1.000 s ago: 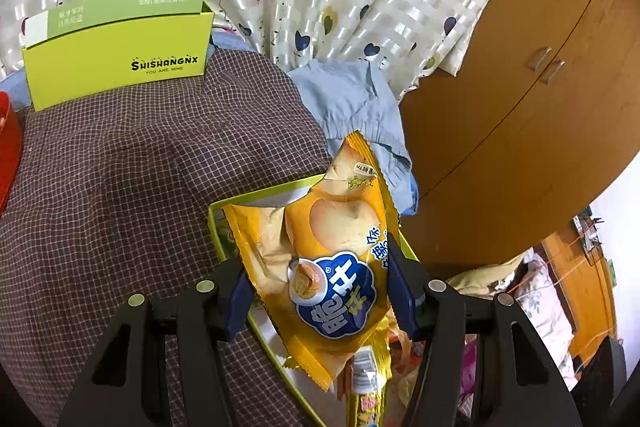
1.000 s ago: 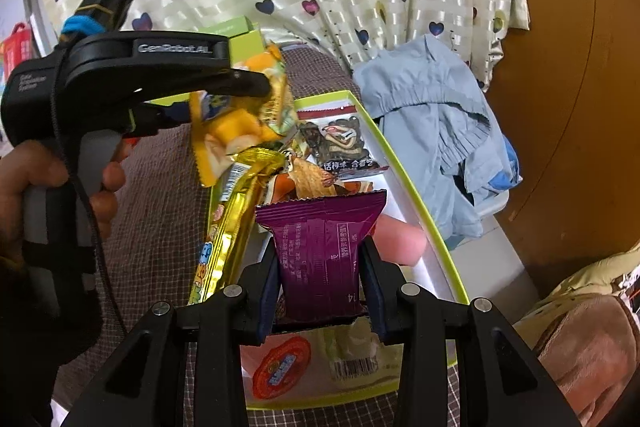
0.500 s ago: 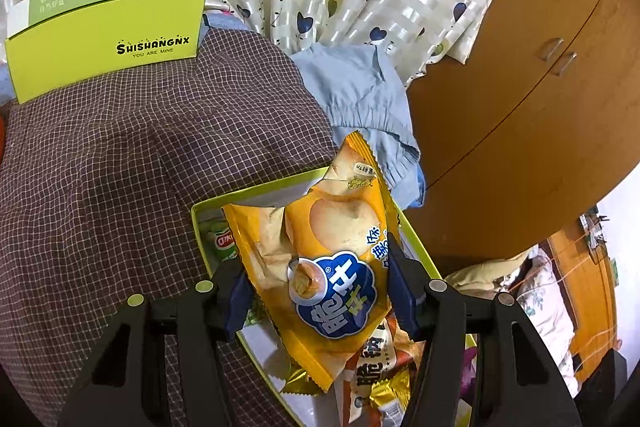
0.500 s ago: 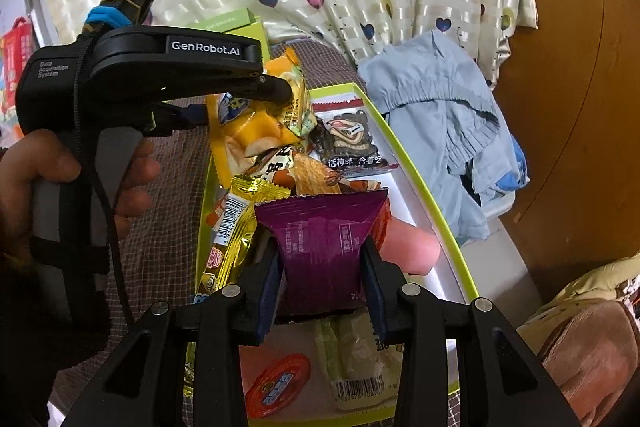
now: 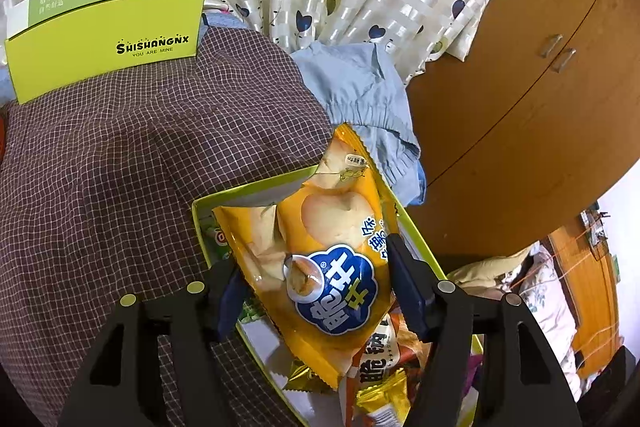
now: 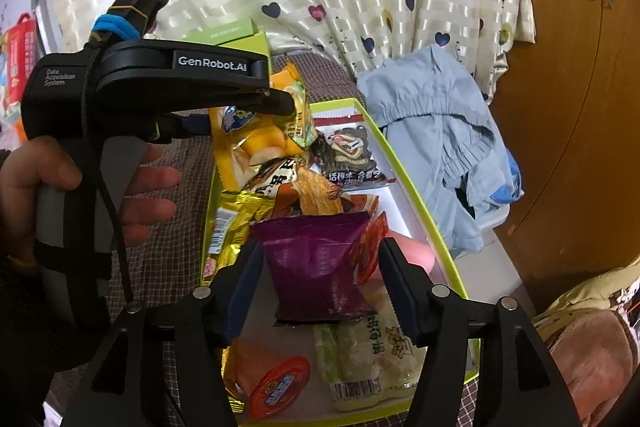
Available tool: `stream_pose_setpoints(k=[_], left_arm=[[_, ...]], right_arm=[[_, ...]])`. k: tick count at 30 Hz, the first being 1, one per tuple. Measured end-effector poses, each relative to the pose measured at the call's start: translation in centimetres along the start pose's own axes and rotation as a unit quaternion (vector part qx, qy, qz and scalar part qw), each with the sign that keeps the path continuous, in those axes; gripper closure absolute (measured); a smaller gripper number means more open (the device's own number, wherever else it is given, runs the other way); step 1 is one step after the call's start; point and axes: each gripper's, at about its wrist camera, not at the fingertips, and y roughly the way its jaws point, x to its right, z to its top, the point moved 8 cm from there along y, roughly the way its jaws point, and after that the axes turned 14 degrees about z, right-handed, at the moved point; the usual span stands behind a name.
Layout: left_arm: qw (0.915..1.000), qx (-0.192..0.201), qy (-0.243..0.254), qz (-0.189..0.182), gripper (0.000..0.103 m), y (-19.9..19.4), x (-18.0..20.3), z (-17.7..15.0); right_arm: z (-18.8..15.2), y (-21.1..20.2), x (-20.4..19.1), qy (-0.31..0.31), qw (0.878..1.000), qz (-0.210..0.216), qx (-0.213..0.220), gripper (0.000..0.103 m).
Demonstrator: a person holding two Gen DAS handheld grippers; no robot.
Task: Organize snacks
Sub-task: 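Open both tools to drop the chip bag and purple bag in the tray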
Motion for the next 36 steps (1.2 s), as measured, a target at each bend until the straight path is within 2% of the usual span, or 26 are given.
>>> stream_pose_setpoints(k=[13,16,18,21,23,28,33,36], left_arm=[[0.9994,0.018,0.013,0.025,0.038,-0.9,0.1,0.3],[0.9998,0.012,0.013,0.012,0.038,-0.8,0.4,0.3],[1.0000,-0.003,-0.005,0.002,0.038,-0.4,0.0,0.1],[0.9995,0.016,0.005,0.027,0.037,-1.2,-0.2,0.3],[0.9997,0.013,0.011,0.016,0.037,-1.3,0.0,0.3],[0.9998,0.008,0.002,0.018,0.037,-1.1,-0.6,0.1],[0.9992,0.024,0.005,0.031,0.037,-2.3,-0.9,0.3],[0.9992,0.031,0.003,0.026,0.037,-3.0,-0.9,0.6]], right_arm=[[0.0,-0.4,0.5,0.013,1.000,0.001,0.008,0.038],[-0.1,-0.3,0.6,0.017,1.000,0.001,0.007,0.037],[-0.1,-0.4,0.5,0.017,1.000,0.001,0.010,0.037],[-0.1,-0.4,0.6,0.019,1.000,0.002,0.011,0.037],[-0.1,-0.4,0.7,0.021,1.000,0.003,0.011,0.037],[-0.1,-0.5,0.7,0.021,1.000,0.000,0.013,0.037],[0.0,-0.7,0.7,0.025,1.000,-0.002,0.017,0.037],[0.0,-1.0,0.5,0.025,0.999,-0.004,0.022,0.037]])
